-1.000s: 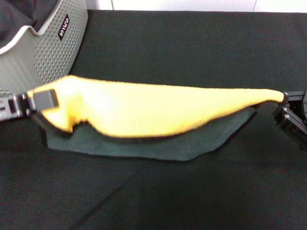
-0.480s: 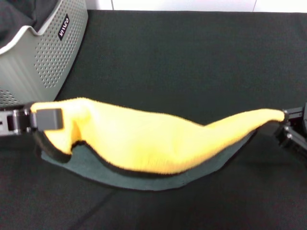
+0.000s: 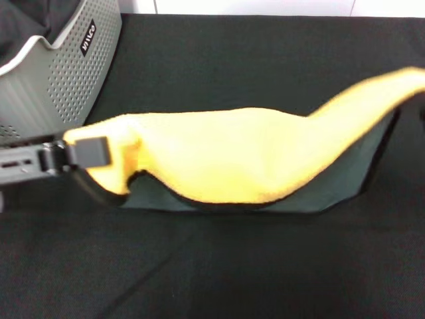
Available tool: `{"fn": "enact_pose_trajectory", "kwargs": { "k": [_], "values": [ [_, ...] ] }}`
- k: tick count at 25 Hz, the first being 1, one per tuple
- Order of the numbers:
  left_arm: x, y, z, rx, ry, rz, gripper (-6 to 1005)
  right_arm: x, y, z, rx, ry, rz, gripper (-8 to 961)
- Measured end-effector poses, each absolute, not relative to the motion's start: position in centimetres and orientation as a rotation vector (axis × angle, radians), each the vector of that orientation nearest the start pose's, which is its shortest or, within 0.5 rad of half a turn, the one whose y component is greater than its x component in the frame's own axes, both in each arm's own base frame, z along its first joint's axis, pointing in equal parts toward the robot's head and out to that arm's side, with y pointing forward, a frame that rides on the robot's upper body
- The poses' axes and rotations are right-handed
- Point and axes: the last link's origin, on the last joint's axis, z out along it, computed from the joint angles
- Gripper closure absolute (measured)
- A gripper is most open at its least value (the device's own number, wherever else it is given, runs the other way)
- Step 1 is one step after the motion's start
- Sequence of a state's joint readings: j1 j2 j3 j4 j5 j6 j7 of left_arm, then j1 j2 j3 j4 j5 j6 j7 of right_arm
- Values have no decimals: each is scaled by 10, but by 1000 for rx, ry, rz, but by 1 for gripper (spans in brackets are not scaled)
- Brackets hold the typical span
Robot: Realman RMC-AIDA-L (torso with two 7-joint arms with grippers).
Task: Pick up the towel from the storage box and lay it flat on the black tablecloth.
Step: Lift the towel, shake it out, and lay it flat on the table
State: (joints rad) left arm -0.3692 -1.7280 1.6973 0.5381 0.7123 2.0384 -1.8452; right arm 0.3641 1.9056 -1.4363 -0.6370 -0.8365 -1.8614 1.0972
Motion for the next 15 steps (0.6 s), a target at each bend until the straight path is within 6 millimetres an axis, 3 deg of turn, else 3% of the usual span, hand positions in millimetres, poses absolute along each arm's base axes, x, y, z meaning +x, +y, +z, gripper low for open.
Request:
{"fn": "enact_pose_trajectory", "kwargs": {
  "k": [7, 15],
  "values": [
    [-232, 243, 54, -2885, -1118, -1716, 917, 131, 327, 69, -2515, -254, 1517, 864],
    [-234, 233, 15, -2657, -882, -1862, 917, 75, 357, 75, -2405, -392, 1591, 862]
  ]
}}
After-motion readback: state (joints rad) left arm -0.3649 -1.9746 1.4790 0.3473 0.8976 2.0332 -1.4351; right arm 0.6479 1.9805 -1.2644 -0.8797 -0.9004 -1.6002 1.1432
